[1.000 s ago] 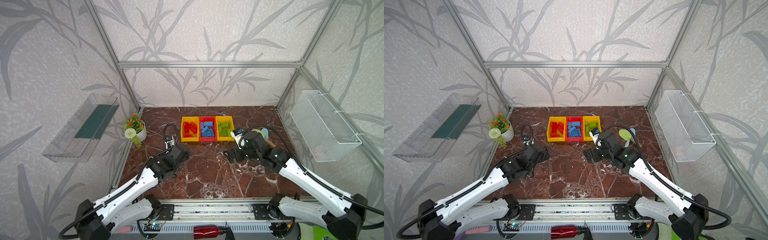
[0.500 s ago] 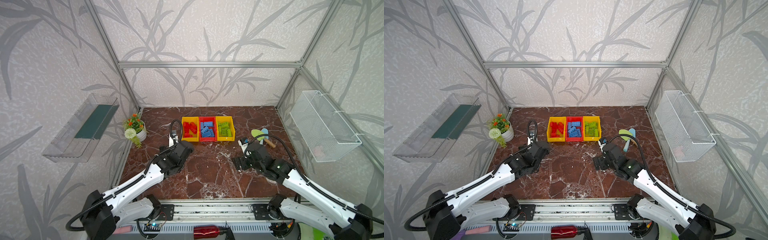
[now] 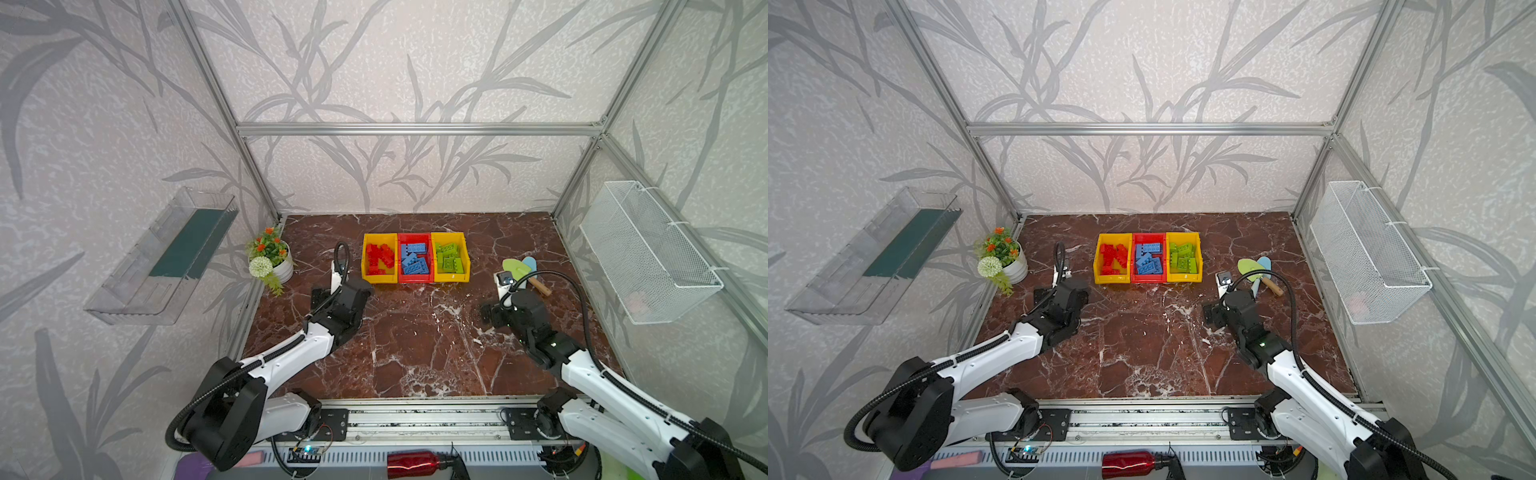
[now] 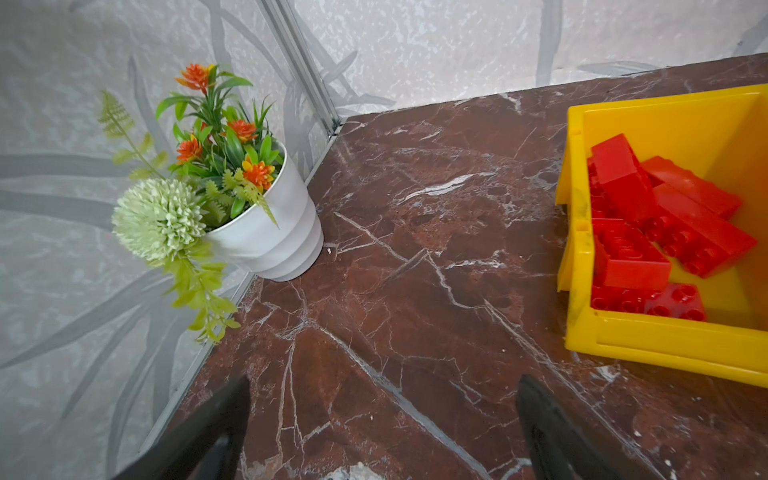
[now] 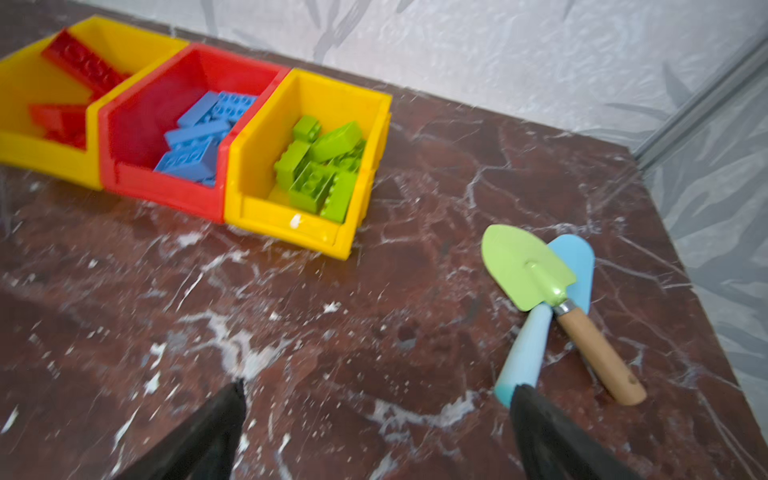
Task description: Sort the legos into containers by color
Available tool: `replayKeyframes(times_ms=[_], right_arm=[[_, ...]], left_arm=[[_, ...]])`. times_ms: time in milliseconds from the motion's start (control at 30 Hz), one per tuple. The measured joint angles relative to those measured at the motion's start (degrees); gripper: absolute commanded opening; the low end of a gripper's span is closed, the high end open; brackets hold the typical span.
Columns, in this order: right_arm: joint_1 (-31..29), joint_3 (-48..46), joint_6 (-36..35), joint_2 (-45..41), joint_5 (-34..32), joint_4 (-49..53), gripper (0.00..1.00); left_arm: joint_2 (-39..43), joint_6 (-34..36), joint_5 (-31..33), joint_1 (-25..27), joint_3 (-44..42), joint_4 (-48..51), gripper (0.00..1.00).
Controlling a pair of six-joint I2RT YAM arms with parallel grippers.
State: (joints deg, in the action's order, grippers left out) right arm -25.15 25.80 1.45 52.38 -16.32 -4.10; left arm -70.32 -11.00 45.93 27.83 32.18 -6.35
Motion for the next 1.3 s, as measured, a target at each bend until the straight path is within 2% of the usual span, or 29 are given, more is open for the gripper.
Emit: replayKeyframes(times_ms=[233, 400, 667, 833, 933, 1100, 1300], right_arm=[[9.97, -2.08, -1.97, 8.96, 3.39, -11.19, 0.99], [12.09, -4.39, -2.99, 13.53, 3.96, -19.1, 0.99], [13.75, -4.83, -5.42, 26.4, 4.9, -33.0, 0.99], [15.65, -4.87, -6.56, 32.89, 6.75, -42.88, 0.99], [16.46, -4.94, -6.78, 37.38, 7.89, -47.95, 0.99], [17.77, -5.03, -6.62, 38.36, 10.27, -49.42, 0.99], [19.56, -4.96, -5.75, 38.36, 13.22, -49.7, 0.99]], left_arm=[[2.32, 4.22, -7.23, -6.32, -3.52, -10.29, 0.99], [1.92, 5.7, -10.86, -11.67, -5.79, -17.7, 0.99], [-1.57, 5.01, -16.72, -23.02, -6.84, -25.38, 0.98], [-2.29, 4.85, -18.69, -24.92, -8.15, -27.98, 0.98], [-5.51, 4.76, -19.52, -25.11, -9.05, -30.47, 0.98], [-16.33, 5.01, -24.35, -26.34, -9.14, -36.33, 0.91], [-17.18, 4.94, -28.41, -27.91, -9.16, -37.55, 0.94]])
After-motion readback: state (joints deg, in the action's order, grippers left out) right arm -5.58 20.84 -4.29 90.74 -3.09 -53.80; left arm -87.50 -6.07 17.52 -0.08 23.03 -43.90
